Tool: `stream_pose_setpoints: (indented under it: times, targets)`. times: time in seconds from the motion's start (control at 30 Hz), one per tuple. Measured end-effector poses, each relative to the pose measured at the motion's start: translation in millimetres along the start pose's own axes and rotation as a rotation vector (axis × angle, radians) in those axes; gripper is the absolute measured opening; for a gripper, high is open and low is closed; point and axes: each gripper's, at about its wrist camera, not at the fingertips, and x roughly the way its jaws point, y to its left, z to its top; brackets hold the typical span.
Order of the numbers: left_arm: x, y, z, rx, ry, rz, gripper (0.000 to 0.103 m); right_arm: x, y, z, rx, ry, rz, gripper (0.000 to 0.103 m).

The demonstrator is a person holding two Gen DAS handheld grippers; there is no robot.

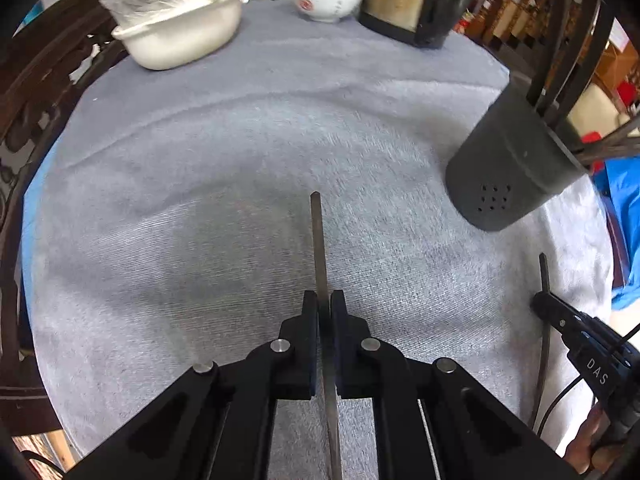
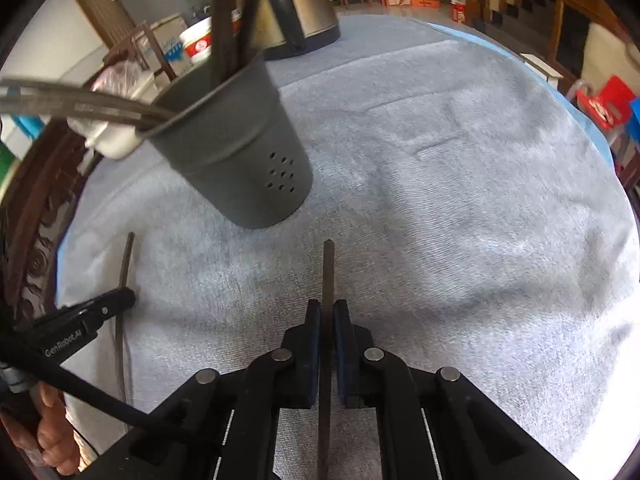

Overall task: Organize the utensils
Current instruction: 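Lift both held chopsticks and carry them over the grey holder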

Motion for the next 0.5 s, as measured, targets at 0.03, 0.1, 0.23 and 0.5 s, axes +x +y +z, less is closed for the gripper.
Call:
stream_pose_setpoints:
  times: [0.03, 0.1, 0.23, 0.5]
  targets:
    - [-9.9, -2.2, -5.6, -0.004, -0.011, 0.001, 0.006, -3.4, -2.8, 0.4, 0.005, -0.011, 0.007, 0.007]
    - [-21.5, -0.9, -6.5, -0.006, -0.035, 0.006, 0.006, -13.9, -9.1, 1.3, 0.013, -0.042, 0.029, 0.006]
    - [-47.1, 0.5, -10.8, -0.011, -0.087, -0.003, 0.006, -37.1, -20.5, 4.7, 0.033, -0.095, 0.057, 0.006]
    - [-98.3, -2.1, -13.9, 0.010, -0.182, -0.042, 0.006, -84.0, -29.6, 11.1, 0.070, -0.198, 0.134, 0.006]
